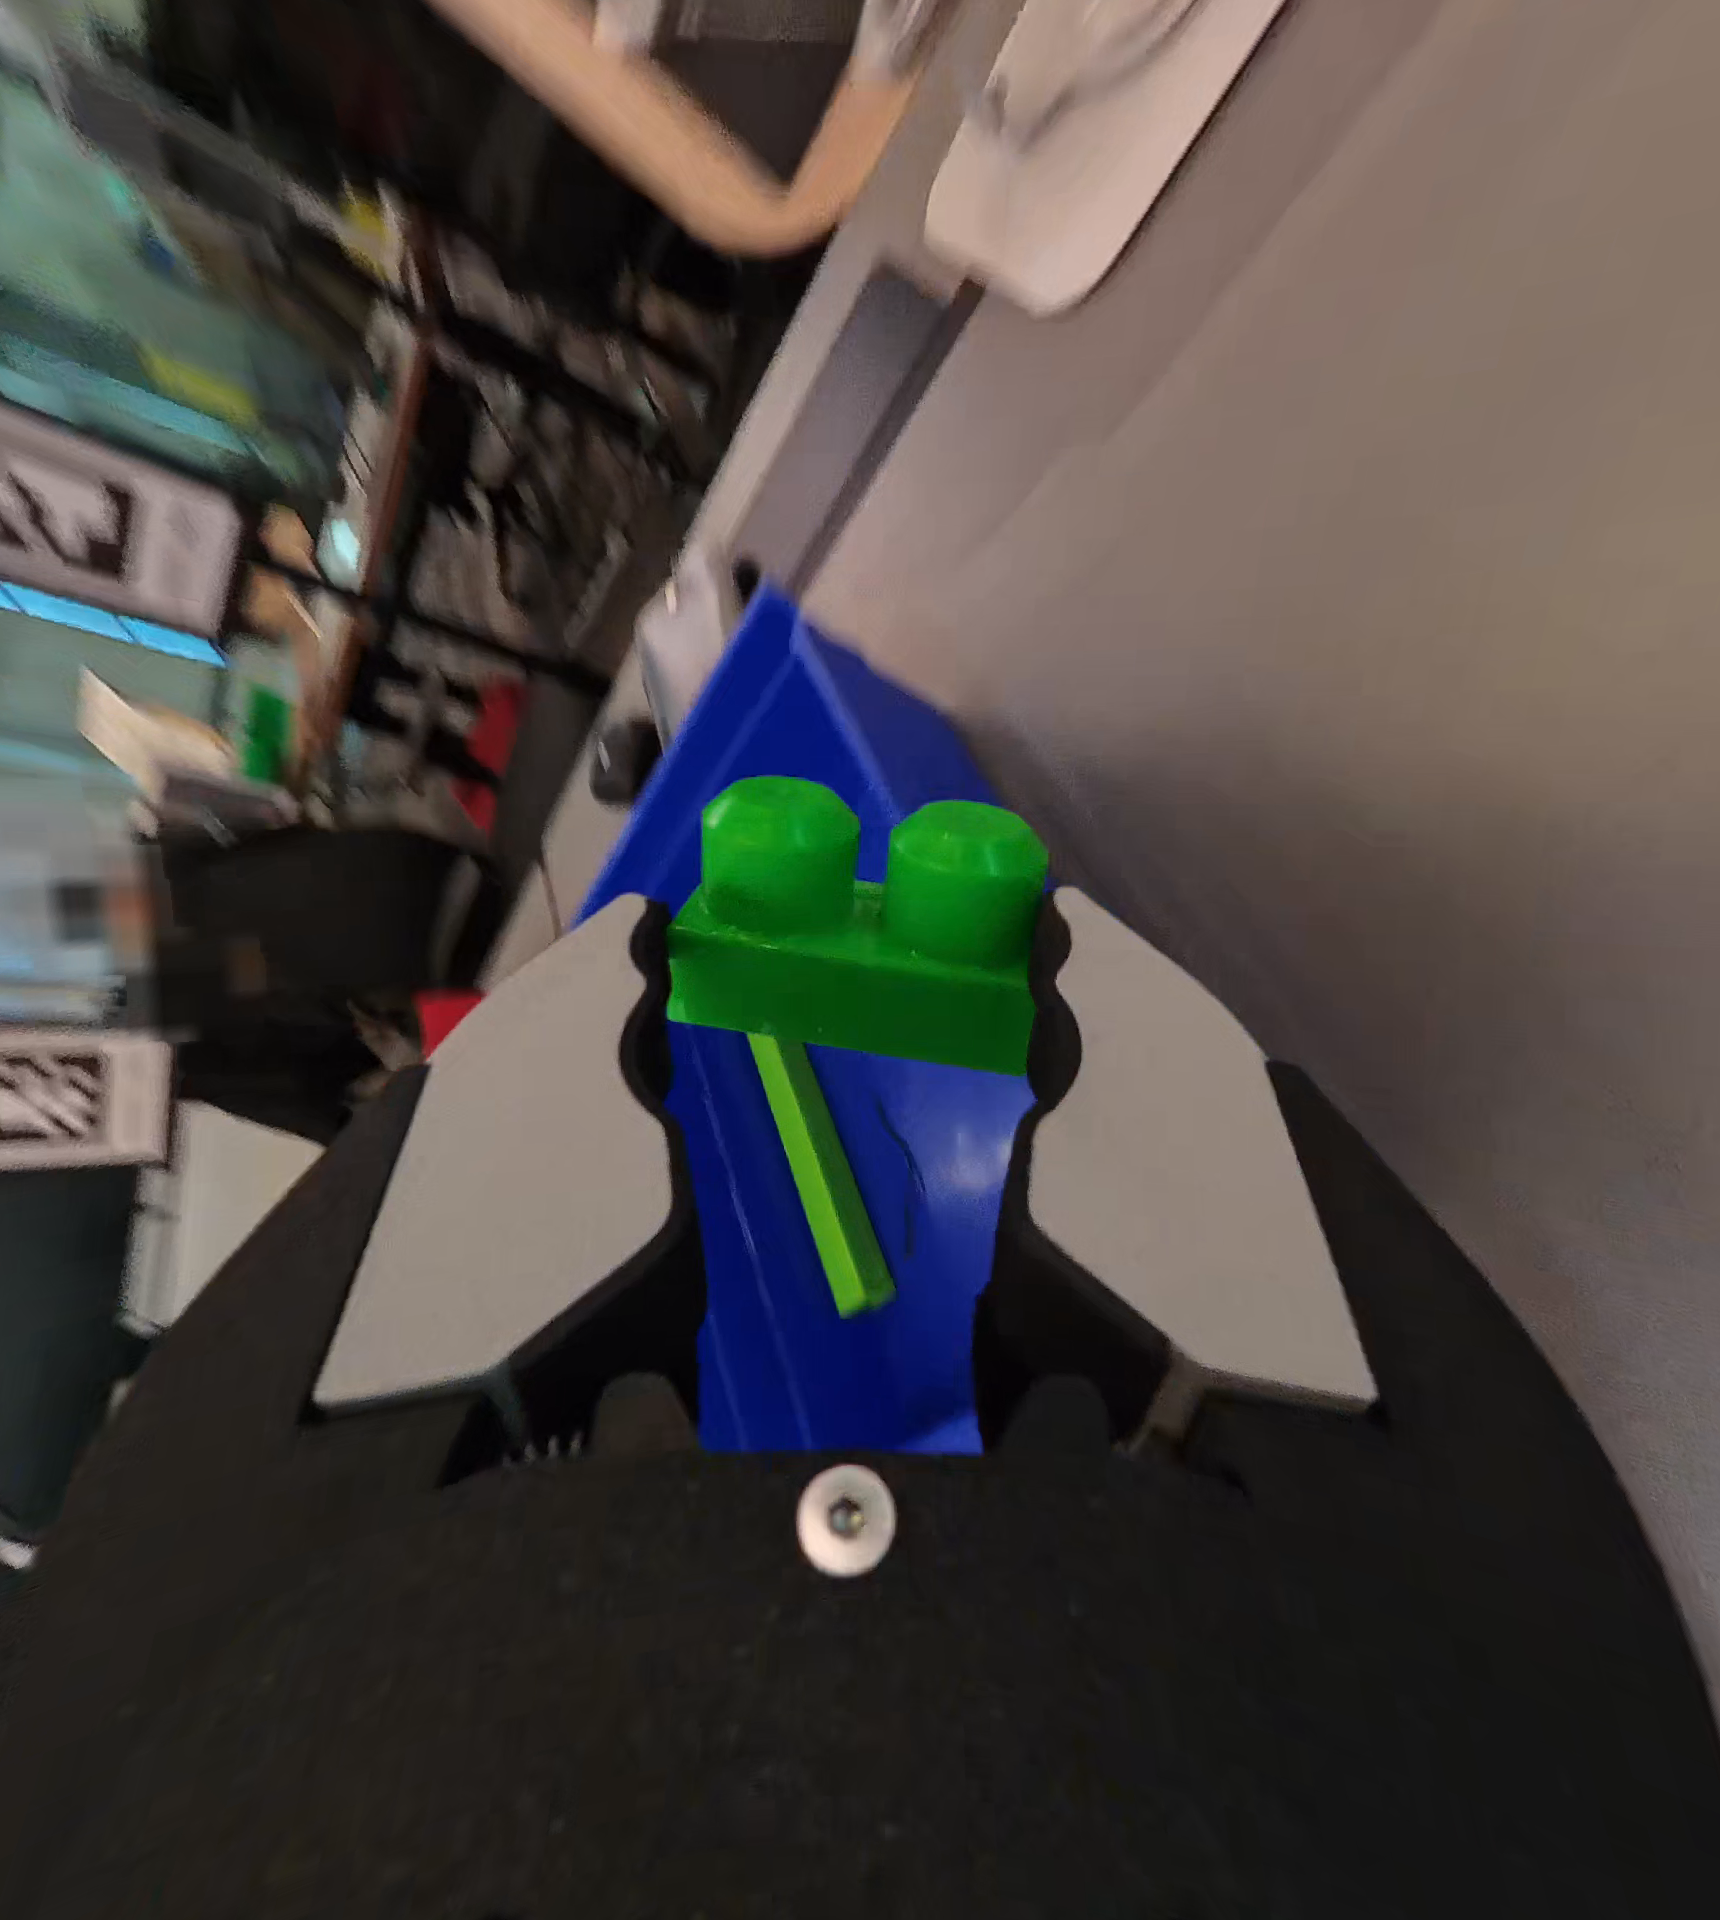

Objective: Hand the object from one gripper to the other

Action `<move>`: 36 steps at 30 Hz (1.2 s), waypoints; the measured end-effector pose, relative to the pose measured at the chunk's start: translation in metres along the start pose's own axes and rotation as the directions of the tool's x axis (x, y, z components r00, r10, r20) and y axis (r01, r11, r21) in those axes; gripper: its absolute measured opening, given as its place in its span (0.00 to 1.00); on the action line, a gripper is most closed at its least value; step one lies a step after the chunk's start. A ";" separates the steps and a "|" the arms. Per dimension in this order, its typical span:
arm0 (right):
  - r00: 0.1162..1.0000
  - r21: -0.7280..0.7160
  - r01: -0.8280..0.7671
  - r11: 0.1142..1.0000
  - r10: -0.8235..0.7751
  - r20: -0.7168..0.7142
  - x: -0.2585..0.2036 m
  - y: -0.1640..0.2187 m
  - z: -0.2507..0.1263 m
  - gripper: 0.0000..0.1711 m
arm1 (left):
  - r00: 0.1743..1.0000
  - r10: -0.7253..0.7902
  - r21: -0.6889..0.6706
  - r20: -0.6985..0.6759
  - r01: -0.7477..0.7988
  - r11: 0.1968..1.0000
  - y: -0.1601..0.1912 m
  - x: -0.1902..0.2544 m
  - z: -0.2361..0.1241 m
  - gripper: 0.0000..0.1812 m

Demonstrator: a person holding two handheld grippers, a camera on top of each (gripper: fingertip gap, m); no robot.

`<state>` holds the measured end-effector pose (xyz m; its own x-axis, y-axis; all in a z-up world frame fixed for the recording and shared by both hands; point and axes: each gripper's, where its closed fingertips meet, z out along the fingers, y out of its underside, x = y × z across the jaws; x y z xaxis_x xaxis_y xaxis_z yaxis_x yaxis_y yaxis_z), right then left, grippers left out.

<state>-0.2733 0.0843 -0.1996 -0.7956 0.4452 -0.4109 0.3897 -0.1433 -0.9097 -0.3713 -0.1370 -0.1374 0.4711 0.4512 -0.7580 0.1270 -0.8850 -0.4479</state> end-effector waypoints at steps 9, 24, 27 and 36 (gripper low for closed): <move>0.998 0.053 -0.039 0.998 0.042 -0.054 0.000 -0.008 0.004 0.34 | 0.911 0.389 0.266 0.135 -0.412 0.872 -0.123 0.138 -0.006 0.37; 0.950 -0.159 0.233 0.959 -0.260 -0.173 0.016 0.008 -0.011 0.19 | 0.981 0.138 0.519 -0.138 -0.047 0.854 -0.151 0.202 -0.055 0.26; 0.778 -0.312 0.454 0.835 -0.542 -0.318 0.037 0.003 -0.024 0.19 | 0.909 -0.083 0.458 -0.408 0.283 0.843 -0.132 0.197 -0.064 0.27; 0.096 -0.609 0.773 0.179 -0.981 -0.167 -0.001 0.014 0.006 0.19 | 0.463 -0.341 0.113 -0.818 0.711 0.694 -0.118 0.203 -0.059 0.35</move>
<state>-0.2695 0.0765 -0.2121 -0.3812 0.3304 0.8634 -0.2630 0.8566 -0.4439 -0.2390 0.0517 -0.2104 0.8887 0.4172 0.1901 0.3247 -0.2802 -0.9034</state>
